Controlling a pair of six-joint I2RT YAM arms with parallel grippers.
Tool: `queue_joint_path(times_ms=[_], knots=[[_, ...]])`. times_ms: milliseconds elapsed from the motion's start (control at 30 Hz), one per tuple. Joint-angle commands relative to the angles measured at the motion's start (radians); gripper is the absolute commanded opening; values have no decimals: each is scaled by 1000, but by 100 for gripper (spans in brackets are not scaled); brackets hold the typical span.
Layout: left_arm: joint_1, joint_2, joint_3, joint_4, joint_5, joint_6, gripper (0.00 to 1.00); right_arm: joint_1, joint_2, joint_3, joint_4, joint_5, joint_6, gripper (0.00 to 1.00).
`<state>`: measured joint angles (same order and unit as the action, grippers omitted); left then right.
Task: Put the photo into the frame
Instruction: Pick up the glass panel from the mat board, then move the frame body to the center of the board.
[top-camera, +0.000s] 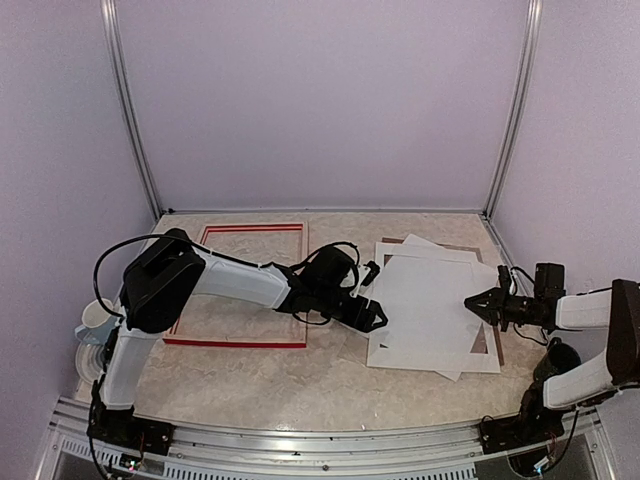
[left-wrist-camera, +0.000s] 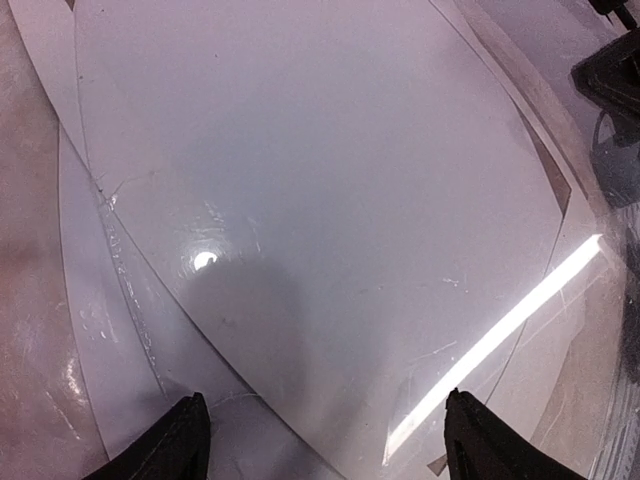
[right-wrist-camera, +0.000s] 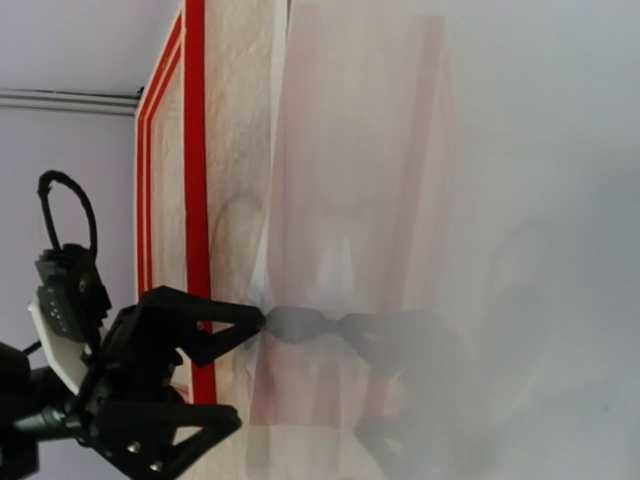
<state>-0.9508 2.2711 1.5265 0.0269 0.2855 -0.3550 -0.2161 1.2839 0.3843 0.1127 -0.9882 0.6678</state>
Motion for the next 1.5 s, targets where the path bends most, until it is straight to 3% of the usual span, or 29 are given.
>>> queue_joint_path(times_ms=[0, 233, 367, 967, 1267, 1467], knots=[[-1, 15, -33, -50, 4, -4, 80, 13, 2, -1, 0, -28, -15, 6], [-1, -12, -43, -48, -17, -3, 85, 13, -5, -1, -1, -27, -24, 0], [0, -47, -43, -56, -28, 3, 99, 13, -24, 1, 7, -31, -19, 0], [48, -274, -51, -90, -103, 9, 99, 17, -180, -5, 232, -114, 189, 0], [156, -339, -201, -68, -193, -37, 99, 28, -302, 48, 317, -77, 314, 0], [179, -313, -277, -1, -158, -55, 99, 30, -348, 97, 367, -42, 389, 0]])
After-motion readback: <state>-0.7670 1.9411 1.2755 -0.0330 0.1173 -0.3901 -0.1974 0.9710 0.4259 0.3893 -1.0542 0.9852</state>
